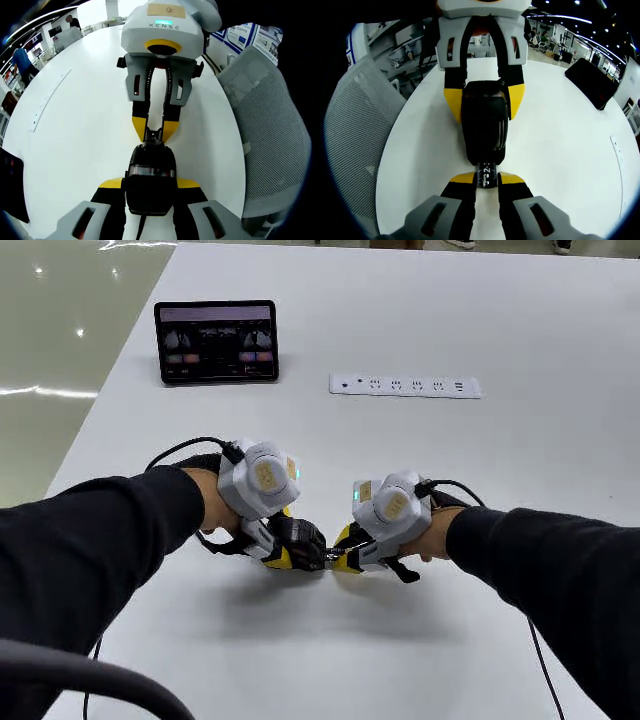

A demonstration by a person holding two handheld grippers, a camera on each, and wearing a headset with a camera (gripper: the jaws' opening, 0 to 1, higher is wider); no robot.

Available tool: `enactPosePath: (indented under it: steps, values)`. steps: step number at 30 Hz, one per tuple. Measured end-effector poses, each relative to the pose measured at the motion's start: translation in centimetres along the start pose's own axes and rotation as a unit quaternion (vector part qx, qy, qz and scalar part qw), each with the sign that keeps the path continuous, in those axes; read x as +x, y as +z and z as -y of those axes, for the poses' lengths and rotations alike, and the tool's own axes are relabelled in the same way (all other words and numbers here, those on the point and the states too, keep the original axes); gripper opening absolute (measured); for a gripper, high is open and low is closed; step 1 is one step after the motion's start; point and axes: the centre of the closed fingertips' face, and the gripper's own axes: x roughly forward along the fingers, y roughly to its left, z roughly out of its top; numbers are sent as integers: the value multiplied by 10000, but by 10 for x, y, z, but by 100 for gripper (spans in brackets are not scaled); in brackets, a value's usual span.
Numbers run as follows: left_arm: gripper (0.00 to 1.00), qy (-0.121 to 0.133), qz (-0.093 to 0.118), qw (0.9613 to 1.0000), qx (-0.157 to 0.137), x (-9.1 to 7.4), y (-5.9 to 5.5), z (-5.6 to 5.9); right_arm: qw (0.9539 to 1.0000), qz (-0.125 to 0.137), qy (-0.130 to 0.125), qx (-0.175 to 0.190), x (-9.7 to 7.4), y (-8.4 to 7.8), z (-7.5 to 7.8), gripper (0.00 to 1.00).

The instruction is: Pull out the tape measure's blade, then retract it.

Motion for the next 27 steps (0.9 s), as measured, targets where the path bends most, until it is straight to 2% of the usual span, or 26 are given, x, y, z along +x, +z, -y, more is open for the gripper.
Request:
enactPosePath:
  steps: [3,4,14,27]
  values:
    - [33,6,-1,10000,2,0,0,0,9999,65,20,124,-2,-1,1,11]
    - [33,5,-2,10000,-12,0,-1,0,9996,101,30,275,-2,-2,2,11]
    - [33,21,-53,10000,-71,0,-1,0,9999,15,-9,119,-5,-5,3,10]
    - [33,29,-46,10000,-78,-1,-2,0,9998,-52,-36,169,-14,-15,3,10]
